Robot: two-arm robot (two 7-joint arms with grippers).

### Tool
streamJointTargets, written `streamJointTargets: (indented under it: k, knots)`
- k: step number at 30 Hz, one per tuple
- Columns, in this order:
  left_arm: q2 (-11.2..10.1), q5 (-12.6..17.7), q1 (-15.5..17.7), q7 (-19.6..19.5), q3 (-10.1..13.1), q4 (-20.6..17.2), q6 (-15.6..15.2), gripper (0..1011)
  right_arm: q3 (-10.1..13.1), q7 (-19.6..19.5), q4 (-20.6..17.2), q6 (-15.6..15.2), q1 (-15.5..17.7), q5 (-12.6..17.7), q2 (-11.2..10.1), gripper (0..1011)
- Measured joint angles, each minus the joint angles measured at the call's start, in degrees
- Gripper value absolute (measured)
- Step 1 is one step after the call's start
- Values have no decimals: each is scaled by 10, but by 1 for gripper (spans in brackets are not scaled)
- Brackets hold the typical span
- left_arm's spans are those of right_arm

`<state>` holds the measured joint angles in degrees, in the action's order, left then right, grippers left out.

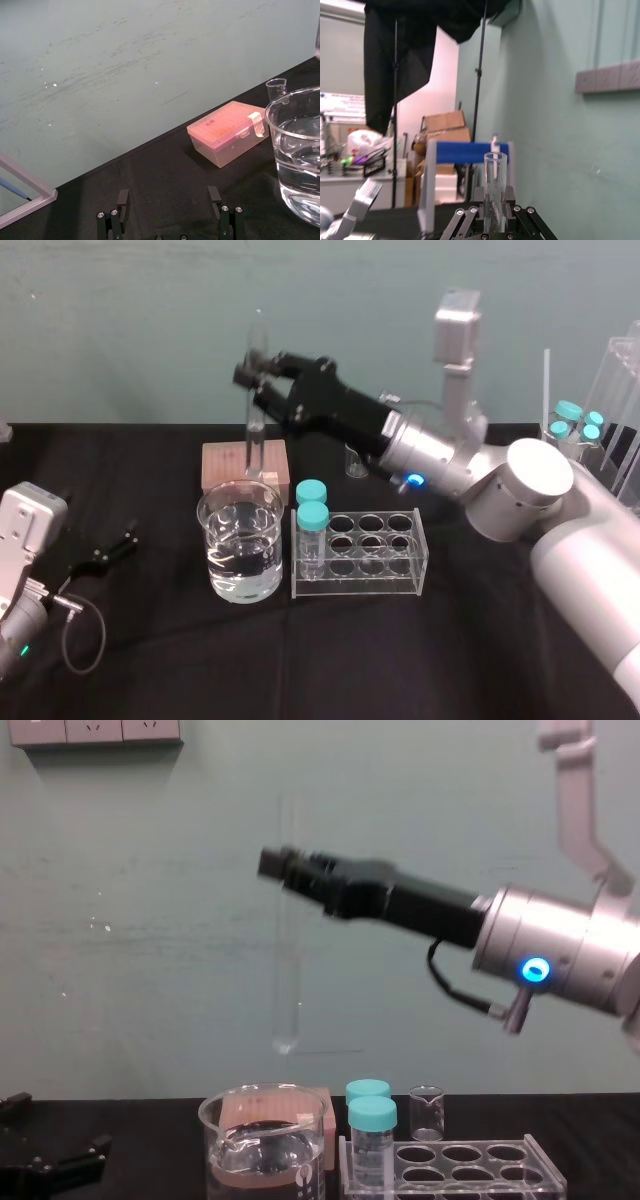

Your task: Hold the test tube with one hand and immerse one end into the beaker, then return it to the test tube rack.

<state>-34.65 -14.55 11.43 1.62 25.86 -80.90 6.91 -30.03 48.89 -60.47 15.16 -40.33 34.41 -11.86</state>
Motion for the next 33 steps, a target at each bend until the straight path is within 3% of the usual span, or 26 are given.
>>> streamJointTargets:
  k: [6, 11, 12, 15, 23, 33]
  knots:
    - [0, 0, 0, 0, 0, 0, 0, 1000, 20, -26, -49, 7, 15, 6, -24, 234]
    - [0, 0, 0, 0, 0, 0, 0, 1000, 46, -70, -107, 8, 47, -1, -63, 234]
    - [0, 0, 0, 0, 0, 0, 0, 1000, 46, -70, -107, 8, 47, -1, -63, 234]
    - [0, 0, 0, 0, 0, 0, 0, 1000, 65, -103, -143, 1, 76, -11, -90, 234]
    - [0, 0, 0, 0, 0, 0, 0, 1000, 108, -169, -200, -26, 145, -29, -133, 234]
    - [0, 0, 0, 0, 0, 0, 0, 1000, 131, -195, -209, -55, 192, -38, -146, 234]
